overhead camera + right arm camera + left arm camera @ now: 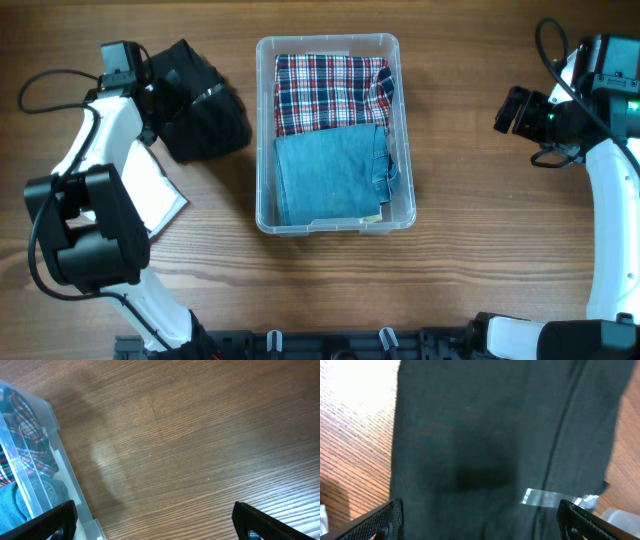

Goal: Pack container
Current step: 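Lift the black trousers with the left gripper and carry over the bin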

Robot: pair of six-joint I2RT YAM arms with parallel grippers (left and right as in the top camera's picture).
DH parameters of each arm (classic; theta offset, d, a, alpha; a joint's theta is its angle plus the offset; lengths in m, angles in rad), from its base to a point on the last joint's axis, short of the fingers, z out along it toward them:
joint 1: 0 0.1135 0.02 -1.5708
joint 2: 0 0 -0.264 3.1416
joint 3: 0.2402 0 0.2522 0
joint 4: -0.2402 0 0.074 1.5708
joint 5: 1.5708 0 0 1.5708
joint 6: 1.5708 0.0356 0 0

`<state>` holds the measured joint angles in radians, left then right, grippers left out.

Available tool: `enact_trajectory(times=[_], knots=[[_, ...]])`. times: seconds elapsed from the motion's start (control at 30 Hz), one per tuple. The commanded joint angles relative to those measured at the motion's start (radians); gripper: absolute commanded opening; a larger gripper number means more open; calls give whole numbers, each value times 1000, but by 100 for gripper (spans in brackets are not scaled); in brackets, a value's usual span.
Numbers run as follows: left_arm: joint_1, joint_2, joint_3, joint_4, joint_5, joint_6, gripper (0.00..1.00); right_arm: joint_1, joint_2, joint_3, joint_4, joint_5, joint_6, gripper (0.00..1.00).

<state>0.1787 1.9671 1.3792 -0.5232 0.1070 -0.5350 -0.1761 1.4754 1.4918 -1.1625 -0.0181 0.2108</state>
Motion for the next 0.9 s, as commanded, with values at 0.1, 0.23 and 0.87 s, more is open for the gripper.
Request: enact_trajectory(times=[0.1,0.23,0.87], knots=[[19,21,11,-6,14,-20,99,-1,-2,-2,3,2,-13,100],[21,27,-1,-19,-4,-20,100,-1,-2,-2,3,2,-13,100],[21,113,-32,19,-26,-19,50,-1,-2,-2,3,2,-13,100]])
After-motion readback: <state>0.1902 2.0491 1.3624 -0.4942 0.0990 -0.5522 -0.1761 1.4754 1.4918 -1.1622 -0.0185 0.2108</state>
